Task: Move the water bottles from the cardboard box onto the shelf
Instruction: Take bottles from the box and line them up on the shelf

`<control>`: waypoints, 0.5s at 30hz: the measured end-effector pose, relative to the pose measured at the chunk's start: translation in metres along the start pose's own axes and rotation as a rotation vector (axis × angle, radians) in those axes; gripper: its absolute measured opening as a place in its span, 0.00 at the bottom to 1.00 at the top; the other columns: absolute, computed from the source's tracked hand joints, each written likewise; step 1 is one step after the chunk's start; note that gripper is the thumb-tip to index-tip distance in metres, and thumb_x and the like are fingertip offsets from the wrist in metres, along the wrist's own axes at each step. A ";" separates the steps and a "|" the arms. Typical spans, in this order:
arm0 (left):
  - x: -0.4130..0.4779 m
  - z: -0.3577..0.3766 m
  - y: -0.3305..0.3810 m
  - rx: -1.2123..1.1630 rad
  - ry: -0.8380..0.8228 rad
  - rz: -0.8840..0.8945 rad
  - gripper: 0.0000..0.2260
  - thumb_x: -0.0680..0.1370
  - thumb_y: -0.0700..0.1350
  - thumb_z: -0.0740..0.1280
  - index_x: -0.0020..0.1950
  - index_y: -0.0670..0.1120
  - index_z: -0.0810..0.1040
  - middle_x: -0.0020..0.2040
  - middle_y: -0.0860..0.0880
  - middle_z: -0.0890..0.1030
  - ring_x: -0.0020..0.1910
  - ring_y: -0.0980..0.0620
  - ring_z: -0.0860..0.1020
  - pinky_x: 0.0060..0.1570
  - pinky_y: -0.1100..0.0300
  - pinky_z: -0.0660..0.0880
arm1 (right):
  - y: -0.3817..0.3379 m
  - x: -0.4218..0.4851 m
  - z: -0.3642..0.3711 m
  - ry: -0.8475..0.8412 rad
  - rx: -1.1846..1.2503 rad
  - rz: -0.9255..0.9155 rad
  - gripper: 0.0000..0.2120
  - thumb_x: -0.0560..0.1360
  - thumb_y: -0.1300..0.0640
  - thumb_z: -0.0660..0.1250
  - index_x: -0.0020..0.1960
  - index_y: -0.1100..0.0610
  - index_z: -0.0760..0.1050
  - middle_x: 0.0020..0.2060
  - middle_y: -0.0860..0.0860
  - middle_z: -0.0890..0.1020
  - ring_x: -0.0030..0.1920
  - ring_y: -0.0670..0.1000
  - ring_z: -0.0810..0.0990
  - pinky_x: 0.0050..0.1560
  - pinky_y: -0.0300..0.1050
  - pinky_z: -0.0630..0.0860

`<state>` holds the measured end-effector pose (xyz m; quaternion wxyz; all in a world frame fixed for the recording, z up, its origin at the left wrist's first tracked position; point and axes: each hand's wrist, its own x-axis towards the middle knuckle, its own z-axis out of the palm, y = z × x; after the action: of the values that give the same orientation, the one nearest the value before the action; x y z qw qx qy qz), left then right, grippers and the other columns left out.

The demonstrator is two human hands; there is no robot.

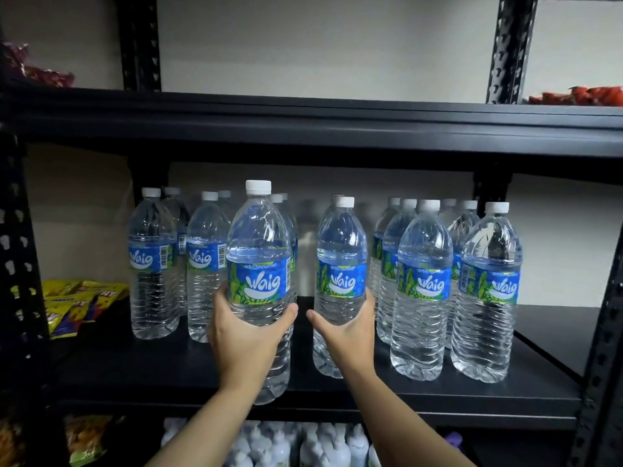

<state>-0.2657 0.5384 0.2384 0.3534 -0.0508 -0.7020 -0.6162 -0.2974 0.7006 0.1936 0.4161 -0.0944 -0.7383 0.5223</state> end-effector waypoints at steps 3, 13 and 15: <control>0.001 0.001 0.001 -0.010 -0.009 0.008 0.37 0.59 0.50 0.84 0.63 0.48 0.72 0.51 0.54 0.77 0.52 0.50 0.76 0.54 0.59 0.69 | 0.013 -0.009 -0.003 -0.035 0.007 -0.003 0.50 0.57 0.42 0.81 0.72 0.48 0.60 0.64 0.44 0.70 0.68 0.45 0.69 0.68 0.46 0.68; 0.005 0.006 -0.008 0.030 -0.065 -0.002 0.38 0.57 0.53 0.84 0.61 0.50 0.71 0.54 0.51 0.80 0.54 0.45 0.79 0.58 0.48 0.76 | 0.041 -0.006 -0.047 -0.538 -0.480 0.072 0.56 0.51 0.22 0.72 0.69 0.50 0.60 0.64 0.46 0.77 0.64 0.49 0.77 0.64 0.47 0.73; 0.006 0.009 -0.010 0.023 -0.072 -0.014 0.38 0.57 0.53 0.84 0.61 0.50 0.71 0.54 0.51 0.80 0.55 0.46 0.78 0.58 0.50 0.76 | 0.043 -0.003 -0.054 -0.604 -0.614 0.119 0.58 0.46 0.16 0.64 0.66 0.51 0.65 0.64 0.49 0.78 0.64 0.50 0.77 0.64 0.47 0.73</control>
<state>-0.2789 0.5424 0.2337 0.3242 -0.0639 -0.7217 -0.6082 -0.2695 0.7546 0.1613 0.1032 -0.0991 -0.9413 0.3057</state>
